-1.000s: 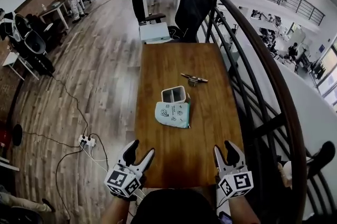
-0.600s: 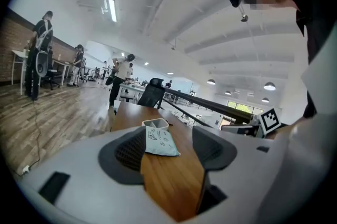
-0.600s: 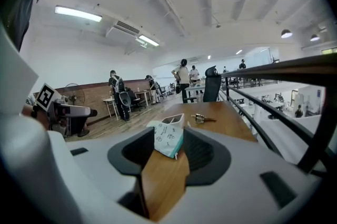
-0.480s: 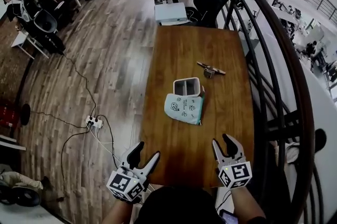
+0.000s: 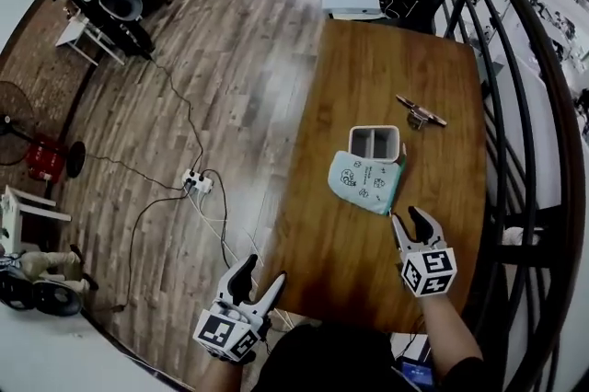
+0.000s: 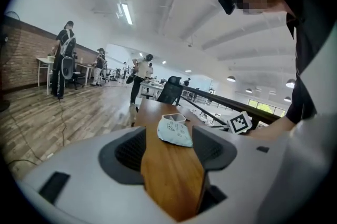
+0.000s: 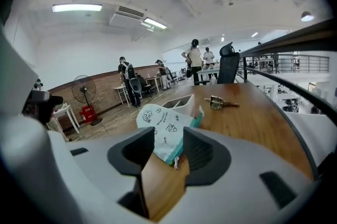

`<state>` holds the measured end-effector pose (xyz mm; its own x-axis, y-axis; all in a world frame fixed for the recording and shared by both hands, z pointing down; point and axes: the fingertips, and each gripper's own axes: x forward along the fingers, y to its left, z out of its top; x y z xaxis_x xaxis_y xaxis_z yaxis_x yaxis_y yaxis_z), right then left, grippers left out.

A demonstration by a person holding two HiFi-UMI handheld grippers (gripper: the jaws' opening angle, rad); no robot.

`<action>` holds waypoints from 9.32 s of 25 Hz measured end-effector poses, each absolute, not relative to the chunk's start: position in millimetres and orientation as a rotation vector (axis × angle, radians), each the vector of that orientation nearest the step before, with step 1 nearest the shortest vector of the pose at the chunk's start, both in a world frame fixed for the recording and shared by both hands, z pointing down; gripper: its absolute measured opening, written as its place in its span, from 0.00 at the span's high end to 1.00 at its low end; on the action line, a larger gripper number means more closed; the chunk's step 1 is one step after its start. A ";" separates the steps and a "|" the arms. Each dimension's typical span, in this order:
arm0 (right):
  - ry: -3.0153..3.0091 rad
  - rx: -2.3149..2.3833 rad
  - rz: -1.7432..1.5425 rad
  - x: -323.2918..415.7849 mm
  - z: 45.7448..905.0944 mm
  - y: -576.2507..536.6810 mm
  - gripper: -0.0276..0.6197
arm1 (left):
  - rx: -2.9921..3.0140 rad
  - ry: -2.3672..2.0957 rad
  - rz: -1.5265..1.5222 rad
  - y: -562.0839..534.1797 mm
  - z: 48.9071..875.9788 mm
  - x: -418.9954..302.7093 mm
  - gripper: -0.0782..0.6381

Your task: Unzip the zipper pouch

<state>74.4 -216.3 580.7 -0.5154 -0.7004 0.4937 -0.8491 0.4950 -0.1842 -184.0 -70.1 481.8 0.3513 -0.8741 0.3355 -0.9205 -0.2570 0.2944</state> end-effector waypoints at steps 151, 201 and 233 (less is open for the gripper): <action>-2.384 0.836 0.924 69.8 485.6 -77.3 0.79 | 3.095 -0.417 0.785 -65.3 502.5 67.5 0.87; -2.512 0.863 1.255 79.7 469.6 -82.7 0.96 | 3.071 -0.477 0.560 -71.7 475.4 66.4 0.80; -2.412 0.918 1.229 97.1 493.7 -82.6 0.96 | 3.017 -0.510 0.560 -62.1 480.7 43.3 0.83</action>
<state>97.1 -82.6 493.7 -0.7582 -0.4108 0.5064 -0.6511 0.4357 -0.6214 43.3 -62.1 480.7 0.8814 -0.3125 0.3544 -0.3237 -0.9457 -0.0288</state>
